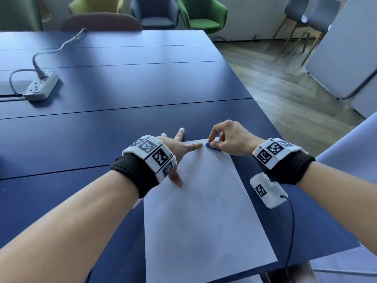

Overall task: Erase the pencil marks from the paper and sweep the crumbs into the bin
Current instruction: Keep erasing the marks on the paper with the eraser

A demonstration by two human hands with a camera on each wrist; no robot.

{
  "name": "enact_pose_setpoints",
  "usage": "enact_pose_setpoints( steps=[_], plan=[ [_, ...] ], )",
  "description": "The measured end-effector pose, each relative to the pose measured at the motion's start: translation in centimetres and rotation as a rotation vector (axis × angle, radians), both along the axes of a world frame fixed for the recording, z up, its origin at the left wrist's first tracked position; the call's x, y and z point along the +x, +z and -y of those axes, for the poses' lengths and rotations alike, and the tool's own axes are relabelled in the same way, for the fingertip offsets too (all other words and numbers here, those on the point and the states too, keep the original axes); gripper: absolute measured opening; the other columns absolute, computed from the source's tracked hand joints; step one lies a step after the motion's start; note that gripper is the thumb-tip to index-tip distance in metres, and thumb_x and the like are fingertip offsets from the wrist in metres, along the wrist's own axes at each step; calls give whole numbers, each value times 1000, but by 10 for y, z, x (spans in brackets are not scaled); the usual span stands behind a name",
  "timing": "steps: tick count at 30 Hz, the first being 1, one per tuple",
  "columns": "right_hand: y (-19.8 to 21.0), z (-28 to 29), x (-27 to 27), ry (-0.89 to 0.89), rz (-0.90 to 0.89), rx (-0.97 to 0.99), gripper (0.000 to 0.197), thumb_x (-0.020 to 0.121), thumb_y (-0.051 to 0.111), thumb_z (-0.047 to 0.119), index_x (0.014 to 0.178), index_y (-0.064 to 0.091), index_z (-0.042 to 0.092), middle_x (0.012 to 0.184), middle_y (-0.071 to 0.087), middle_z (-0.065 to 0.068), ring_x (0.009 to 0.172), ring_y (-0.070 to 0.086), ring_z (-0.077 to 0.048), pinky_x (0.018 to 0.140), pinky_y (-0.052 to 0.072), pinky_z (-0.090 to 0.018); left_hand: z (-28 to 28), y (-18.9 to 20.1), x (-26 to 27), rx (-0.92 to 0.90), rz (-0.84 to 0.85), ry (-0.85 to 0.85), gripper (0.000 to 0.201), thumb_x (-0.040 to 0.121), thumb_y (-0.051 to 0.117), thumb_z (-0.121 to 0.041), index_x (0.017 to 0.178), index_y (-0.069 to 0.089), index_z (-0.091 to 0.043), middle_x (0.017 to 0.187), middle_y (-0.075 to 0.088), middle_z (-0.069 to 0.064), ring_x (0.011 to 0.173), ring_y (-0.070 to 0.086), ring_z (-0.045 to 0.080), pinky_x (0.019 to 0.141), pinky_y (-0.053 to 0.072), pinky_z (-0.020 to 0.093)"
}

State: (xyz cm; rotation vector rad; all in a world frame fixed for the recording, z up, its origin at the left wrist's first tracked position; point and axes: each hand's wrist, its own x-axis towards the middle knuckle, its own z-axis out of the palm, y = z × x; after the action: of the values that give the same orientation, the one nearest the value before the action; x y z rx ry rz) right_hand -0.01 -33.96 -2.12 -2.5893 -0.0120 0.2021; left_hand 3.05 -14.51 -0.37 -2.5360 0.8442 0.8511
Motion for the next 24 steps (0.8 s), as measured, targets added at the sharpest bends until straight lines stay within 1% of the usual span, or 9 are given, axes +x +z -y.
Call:
enact_pose_setpoints(
  steps=[5, 7, 9, 10, 13, 14, 18, 22, 24],
  plan=[
    [-3, 2, -6, -56, 29, 35, 5, 82, 69, 26, 80, 68, 22, 66, 62, 6, 66, 58, -5, 68, 41, -22, 7, 2, 2, 40, 22, -13, 133, 55, 84, -65, 135, -22, -65, 159, -26, 5, 140, 29, 44, 104, 39, 52],
    [-4, -4, -14, -7, 5, 56, 3, 83, 69, 25, 80, 68, 23, 66, 63, 7, 64, 58, -6, 64, 41, -19, 13, 3, 3, 57, 24, -30, 138, 52, 86, -63, 136, -23, -64, 159, -26, 8, 131, 44, 40, 94, 45, 44],
    [-3, -6, -17, 37, -34, 57, 3, 83, 70, 26, 81, 69, 24, 66, 64, 7, 64, 59, -6, 60, 40, -17, 17, 4, 4, 61, 8, -30, 140, 51, 87, -62, 137, -25, -63, 158, -28, 11, 120, 55, 35, 81, 45, 38],
    [-1, -4, -15, 29, -38, 50, 3, 83, 70, 27, 82, 70, 24, 66, 65, 6, 65, 60, -7, 60, 40, -17, 18, 4, 5, 53, -3, -20, 141, 50, 87, -62, 136, -25, -64, 157, -29, 12, 118, 57, 34, 80, 46, 38],
    [1, 5, -8, -58, 22, 40, 7, 81, 72, 28, 82, 71, 21, 65, 63, 4, 66, 59, -6, 64, 40, -19, 17, 3, 6, 49, -21, 6, 142, 48, 88, -62, 131, -27, -66, 157, -30, 10, 125, 53, 33, 92, 48, 43],
    [1, 4, -8, -66, 31, 48, 7, 81, 72, 27, 81, 71, 20, 64, 63, 4, 64, 59, -6, 63, 39, -19, 17, 3, 5, 49, -14, 2, 143, 48, 88, -62, 131, -27, -66, 157, -30, 10, 124, 53, 33, 92, 48, 43],
    [0, -8, -18, 39, -24, 37, 3, 82, 70, 23, 79, 71, 22, 65, 63, 7, 63, 58, -7, 60, 40, -18, 17, 4, 3, 37, -3, -12, 142, 50, 88, -60, 133, -27, -65, 157, -28, 11, 117, 58, 31, 78, 47, 37],
    [5, 4, -7, -66, 50, 13, 3, 82, 71, 23, 80, 72, 20, 66, 58, 10, 65, 55, -2, 67, 40, -22, 17, 2, 4, 25, 0, -8, 143, 49, 89, -61, 131, -28, -66, 157, -30, 10, 124, 54, 31, 82, 48, 38],
    [3, -1, -11, -35, 30, 30, 3, 82, 70, 21, 80, 71, 21, 67, 59, 10, 66, 57, -4, 66, 41, -20, 16, 3, 4, 18, -3, -6, 142, 50, 89, -60, 130, -28, -66, 157, -30, 10, 125, 53, 31, 81, 47, 38]
  ],
)
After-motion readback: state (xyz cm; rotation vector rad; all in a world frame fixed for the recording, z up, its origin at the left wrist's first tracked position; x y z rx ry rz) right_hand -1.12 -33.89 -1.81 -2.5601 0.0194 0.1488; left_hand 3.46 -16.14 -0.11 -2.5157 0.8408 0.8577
